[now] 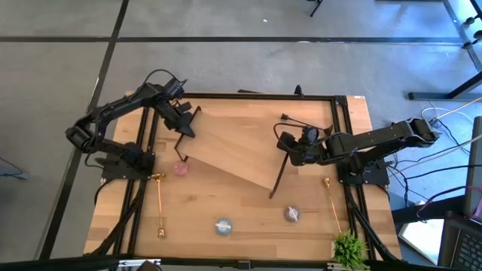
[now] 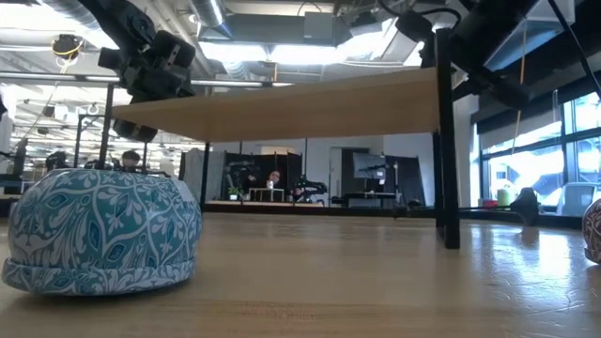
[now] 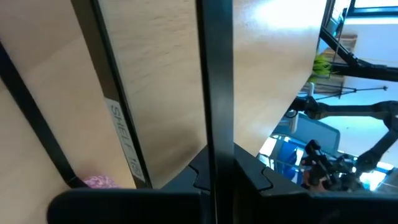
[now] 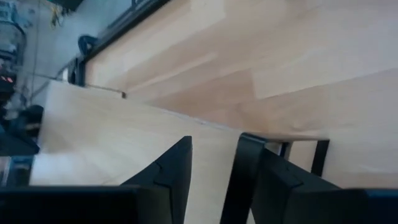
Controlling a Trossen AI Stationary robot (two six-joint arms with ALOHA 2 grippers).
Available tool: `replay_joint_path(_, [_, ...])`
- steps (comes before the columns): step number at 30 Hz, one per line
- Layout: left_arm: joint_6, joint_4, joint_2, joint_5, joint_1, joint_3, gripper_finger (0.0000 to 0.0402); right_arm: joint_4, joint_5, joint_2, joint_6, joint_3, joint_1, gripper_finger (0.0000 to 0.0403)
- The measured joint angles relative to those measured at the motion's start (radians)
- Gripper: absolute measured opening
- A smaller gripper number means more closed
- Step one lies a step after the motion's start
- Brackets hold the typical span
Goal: Pick & Place candle stick holders
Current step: Adjust the shelf
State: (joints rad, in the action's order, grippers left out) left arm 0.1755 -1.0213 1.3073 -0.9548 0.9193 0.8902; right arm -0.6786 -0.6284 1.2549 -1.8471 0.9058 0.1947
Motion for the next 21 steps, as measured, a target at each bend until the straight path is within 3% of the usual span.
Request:
replay_joint_path(11, [0.048,0.016,-0.030,0.053,-0.043,0.000,0.0019,-0.019,0.152,-0.036,0.058,0.003,0.004,0.0170])
replay_joint_path(21, [0.085,0.068,-0.030,0.049,-0.084,0.001,0.0009,-0.194,0.292,-0.167,0.082,0.000,0.021,0.0174])
